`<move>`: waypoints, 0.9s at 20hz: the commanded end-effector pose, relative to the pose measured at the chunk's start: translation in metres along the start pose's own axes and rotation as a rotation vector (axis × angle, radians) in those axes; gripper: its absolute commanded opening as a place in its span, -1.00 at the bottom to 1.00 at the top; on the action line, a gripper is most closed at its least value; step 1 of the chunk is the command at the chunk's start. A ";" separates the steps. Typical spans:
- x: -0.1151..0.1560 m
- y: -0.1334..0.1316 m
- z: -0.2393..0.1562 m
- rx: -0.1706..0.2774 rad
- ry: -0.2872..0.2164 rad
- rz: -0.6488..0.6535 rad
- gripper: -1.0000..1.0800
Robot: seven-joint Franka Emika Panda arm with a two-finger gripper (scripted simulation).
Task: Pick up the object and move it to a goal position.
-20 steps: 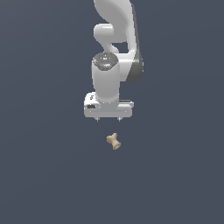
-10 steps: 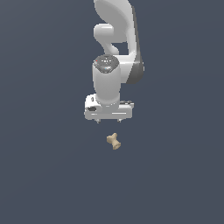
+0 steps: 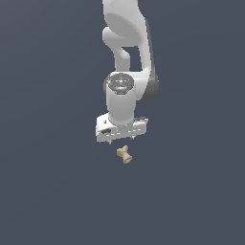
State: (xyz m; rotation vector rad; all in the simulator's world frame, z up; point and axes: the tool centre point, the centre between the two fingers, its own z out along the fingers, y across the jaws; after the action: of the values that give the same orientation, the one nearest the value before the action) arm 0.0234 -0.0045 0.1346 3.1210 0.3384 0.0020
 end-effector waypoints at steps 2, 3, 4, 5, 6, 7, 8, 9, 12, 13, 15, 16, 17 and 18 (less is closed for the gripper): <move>0.010 -0.003 0.014 -0.001 -0.001 -0.095 0.92; 0.013 -0.004 0.018 -0.001 -0.002 -0.119 0.92; 0.015 -0.005 0.021 -0.001 -0.002 -0.142 0.92; 0.018 -0.005 0.025 0.000 -0.002 -0.162 0.92; 0.020 -0.006 0.028 0.000 -0.002 -0.182 0.92; 0.021 -0.007 0.030 0.000 -0.002 -0.199 0.92; 0.023 -0.007 0.033 0.001 -0.001 -0.215 0.92; 0.024 -0.008 0.035 0.001 -0.001 -0.229 0.92; 0.028 -0.009 0.040 0.002 -0.001 -0.261 0.92; 0.028 -0.009 0.041 0.002 -0.001 -0.268 0.92; 0.029 -0.010 0.043 0.002 -0.001 -0.278 0.92; 0.030 -0.010 0.043 0.002 -0.001 -0.281 0.92; 0.030 -0.010 0.043 0.003 -0.001 -0.281 0.92; 0.029 -0.010 0.043 0.003 -0.001 -0.276 0.92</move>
State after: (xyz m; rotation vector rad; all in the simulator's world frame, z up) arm 0.0496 0.0114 0.0915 3.0471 0.7654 -0.0016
